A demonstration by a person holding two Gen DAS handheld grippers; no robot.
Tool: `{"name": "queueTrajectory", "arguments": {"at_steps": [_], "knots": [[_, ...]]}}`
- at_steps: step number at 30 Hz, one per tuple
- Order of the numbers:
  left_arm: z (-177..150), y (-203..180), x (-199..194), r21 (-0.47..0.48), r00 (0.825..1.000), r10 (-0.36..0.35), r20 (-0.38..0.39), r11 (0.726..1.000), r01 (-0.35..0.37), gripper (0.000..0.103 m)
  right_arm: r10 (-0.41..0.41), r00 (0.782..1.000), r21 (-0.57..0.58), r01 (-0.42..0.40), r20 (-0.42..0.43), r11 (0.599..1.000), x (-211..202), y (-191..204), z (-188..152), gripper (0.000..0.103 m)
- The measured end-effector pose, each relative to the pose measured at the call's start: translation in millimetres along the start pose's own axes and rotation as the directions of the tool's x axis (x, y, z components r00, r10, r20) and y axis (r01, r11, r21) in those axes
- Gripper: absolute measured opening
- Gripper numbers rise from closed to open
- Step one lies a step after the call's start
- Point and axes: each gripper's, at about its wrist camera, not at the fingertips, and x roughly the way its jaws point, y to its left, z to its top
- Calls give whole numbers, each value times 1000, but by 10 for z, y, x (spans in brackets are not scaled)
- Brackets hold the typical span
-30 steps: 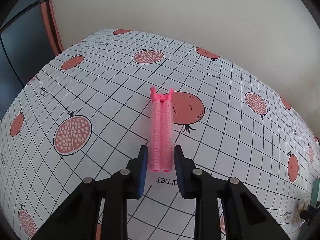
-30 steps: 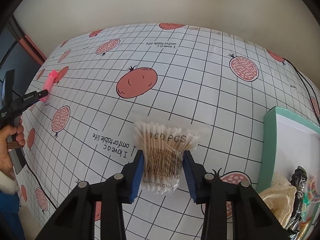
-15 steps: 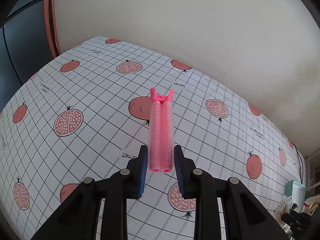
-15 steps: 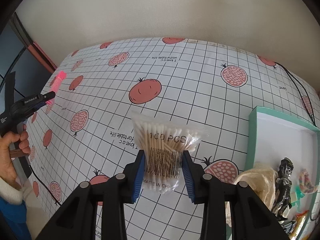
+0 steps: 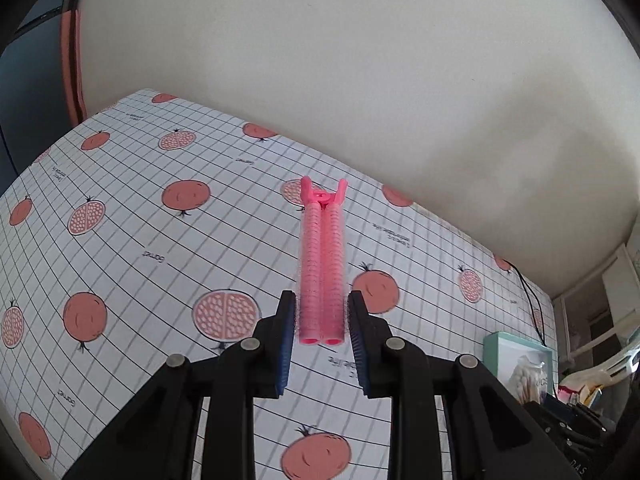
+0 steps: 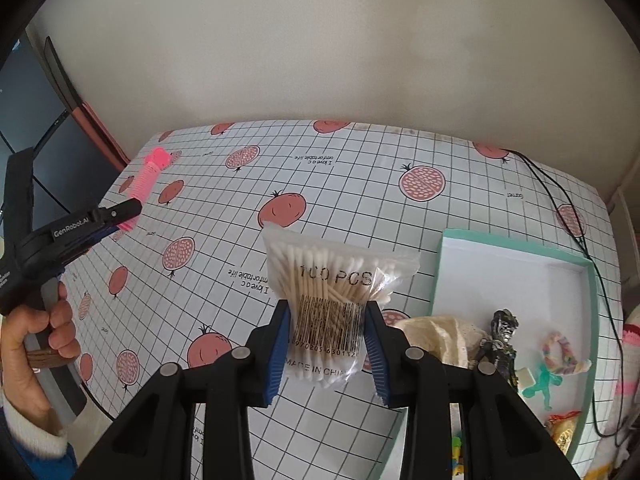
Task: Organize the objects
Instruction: 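Lift the pink roller with the left gripper while the right gripper lifts the swab packet, then carry the pink roller and swab packet over the teal box with both grippers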
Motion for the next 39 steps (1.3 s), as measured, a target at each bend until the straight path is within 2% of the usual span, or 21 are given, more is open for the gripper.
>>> {"name": "queueTrajectory", "arguments": {"at_steps": [8,12,20,32,39], "knots": [[-370,-687,-80,43,997,-80,-17,996,81,27,-20,999,36,19,35,999,-332,-447,-106,38],[-518,-1027,-112,97,994,-102,-27,990,104,27,-43,998,66,40,51,997,-477,-708,-150,38],[-829,-1594,-92,152,982,-180,-61,970,188,27,-94,991,125,82,92,989,-801,-1221,-245,38],[-1202,-2288,83,229,957,-253,-146,932,281,27,-215,969,256,178,122,950,-1160,-1975,-405,38],[-1299,-2553,205,283,951,-258,-169,912,298,27,-230,967,298,188,114,936,-1141,-2151,-442,38]]}}
